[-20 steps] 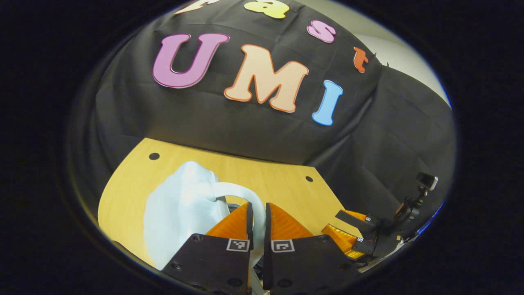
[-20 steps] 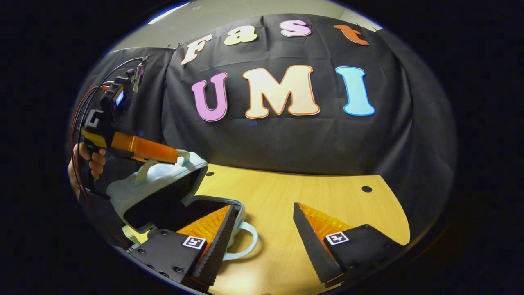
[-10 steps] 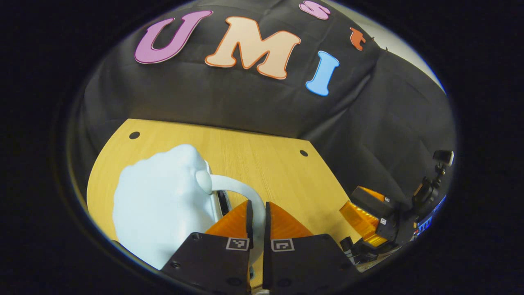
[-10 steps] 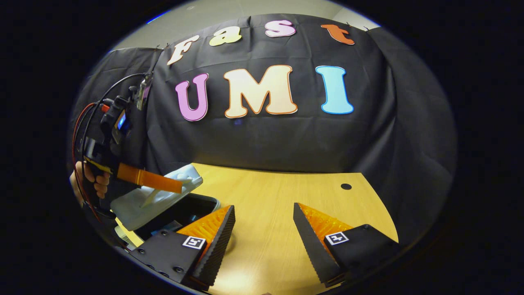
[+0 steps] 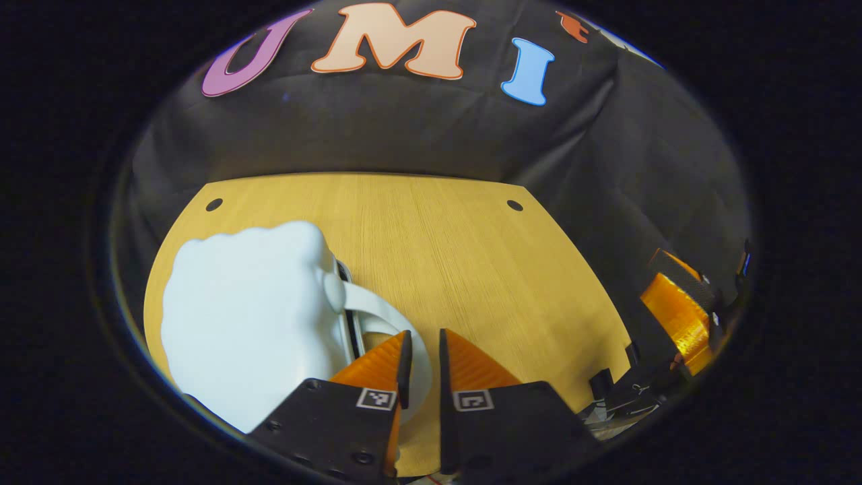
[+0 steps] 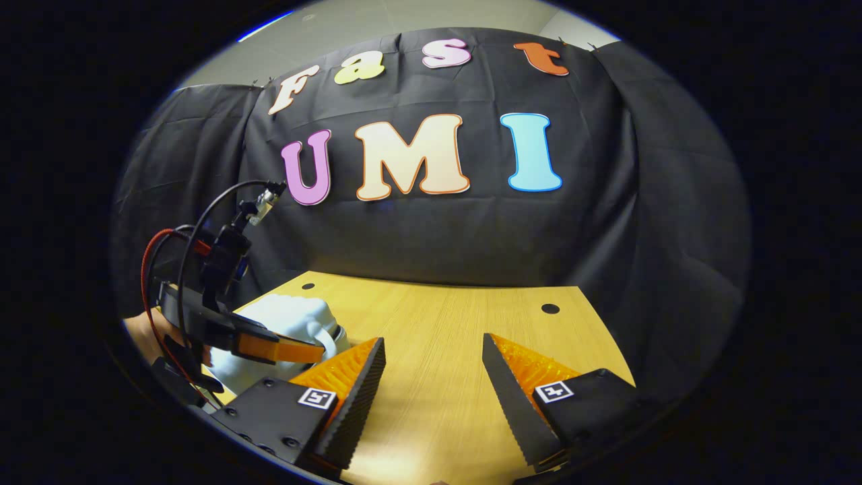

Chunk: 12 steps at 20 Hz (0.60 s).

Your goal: First open the suitcase, pack the skin care products into it, and then close the suitcase.

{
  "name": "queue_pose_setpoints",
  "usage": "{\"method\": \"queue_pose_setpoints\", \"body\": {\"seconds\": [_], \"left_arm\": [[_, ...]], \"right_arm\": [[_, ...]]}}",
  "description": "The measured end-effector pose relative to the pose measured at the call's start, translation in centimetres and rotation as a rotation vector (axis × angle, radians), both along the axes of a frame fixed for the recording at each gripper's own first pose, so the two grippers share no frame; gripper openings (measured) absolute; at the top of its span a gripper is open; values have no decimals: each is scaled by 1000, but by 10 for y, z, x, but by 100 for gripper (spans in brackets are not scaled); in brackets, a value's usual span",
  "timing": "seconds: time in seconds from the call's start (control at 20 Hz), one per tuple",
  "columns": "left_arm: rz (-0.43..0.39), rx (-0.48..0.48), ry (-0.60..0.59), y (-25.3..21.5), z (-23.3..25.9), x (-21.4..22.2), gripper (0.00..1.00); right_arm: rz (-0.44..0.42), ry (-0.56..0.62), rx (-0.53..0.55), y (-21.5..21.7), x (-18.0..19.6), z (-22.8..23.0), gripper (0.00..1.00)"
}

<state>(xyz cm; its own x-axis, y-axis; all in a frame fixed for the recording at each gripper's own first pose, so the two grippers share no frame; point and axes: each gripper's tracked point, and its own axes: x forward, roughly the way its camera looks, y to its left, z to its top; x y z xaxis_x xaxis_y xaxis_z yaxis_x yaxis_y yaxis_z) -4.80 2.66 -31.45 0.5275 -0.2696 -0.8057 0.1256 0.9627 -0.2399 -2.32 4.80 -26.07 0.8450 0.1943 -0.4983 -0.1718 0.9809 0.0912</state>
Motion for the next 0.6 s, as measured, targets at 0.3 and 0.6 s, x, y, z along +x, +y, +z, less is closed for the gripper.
{"method": "queue_pose_setpoints", "body": {"seconds": [0.3, 0.6], "left_arm": [[184, 323, -492, 17, 110, 42, 83], [211, 358, -674, 1, 176, 42, 95]], "right_arm": [[60, -106, 67, -16, 8, 45, 94], [-1, -317, 109, -17, 29, 132, 95]]}}
